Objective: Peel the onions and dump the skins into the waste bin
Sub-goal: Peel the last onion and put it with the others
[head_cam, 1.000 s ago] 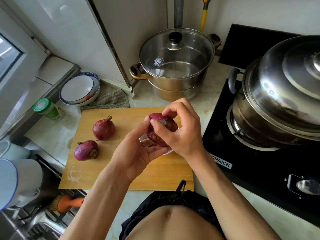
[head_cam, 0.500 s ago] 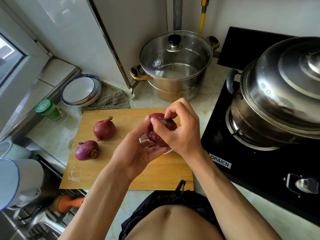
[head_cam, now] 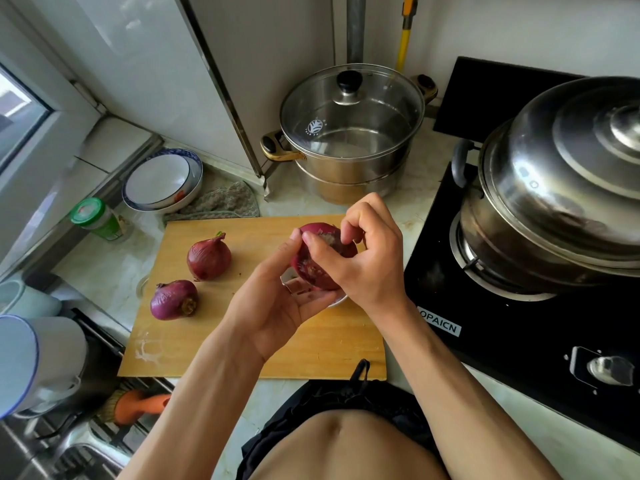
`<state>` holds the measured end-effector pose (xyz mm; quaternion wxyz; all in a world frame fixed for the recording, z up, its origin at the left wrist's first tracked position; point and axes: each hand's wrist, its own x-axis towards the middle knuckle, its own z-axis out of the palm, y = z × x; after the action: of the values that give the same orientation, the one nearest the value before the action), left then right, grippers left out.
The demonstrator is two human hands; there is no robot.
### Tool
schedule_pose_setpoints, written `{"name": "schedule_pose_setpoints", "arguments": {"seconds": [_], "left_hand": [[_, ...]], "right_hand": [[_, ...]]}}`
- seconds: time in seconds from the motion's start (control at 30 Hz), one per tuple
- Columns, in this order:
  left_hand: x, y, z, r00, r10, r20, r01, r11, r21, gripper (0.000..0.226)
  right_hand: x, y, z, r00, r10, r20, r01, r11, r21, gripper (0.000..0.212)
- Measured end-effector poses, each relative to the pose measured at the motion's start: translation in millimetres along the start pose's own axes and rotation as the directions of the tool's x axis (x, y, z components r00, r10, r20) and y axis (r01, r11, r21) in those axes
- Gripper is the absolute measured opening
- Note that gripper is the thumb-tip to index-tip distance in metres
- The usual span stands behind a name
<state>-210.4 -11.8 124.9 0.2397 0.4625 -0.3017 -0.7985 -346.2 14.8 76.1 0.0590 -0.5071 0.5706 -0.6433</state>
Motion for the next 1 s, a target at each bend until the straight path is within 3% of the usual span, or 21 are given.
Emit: {"name": "schedule_pose_setpoints", "arguments": {"seconds": [0.23, 0.5, 0.8, 1.0], "left_hand": [[1.9, -0.9, -6.2, 1.0, -0.012, 0.018, 0.013, 0.998, -0.061, 0.051], [12.5, -5.4, -25.4, 0.998, 0.057, -0.016, -0.058, 0.991, -0.118, 0.076], [21.1, -6.4, -37.3, 0.996, 0.083, -0.04, -0.087, 0.989, -0.117, 0.014], [20.8, -16.8, -35.3, 0.995, 0.063, -0.082, -0.073, 0.99, -0.123, 0.015]], "right_hand": [[-0.3, -4.2, -1.4, 1.0, 0.008, 0.001, -0.008, 0.999, 0.034, 0.031], [-4.7, -0.8, -9.6, 0.982, -0.003, 0.187, -0.006, 0.999, 0.048, 0.038], [-6.9, 6.9, -2.9, 0.965, 0.009, 0.262, -0.014, 1.0, 0.018, 0.022], [-18.5, 9.7, -6.5, 0.956, 0.08, 0.282, -0.091, 0.995, 0.027, 0.032]]}}
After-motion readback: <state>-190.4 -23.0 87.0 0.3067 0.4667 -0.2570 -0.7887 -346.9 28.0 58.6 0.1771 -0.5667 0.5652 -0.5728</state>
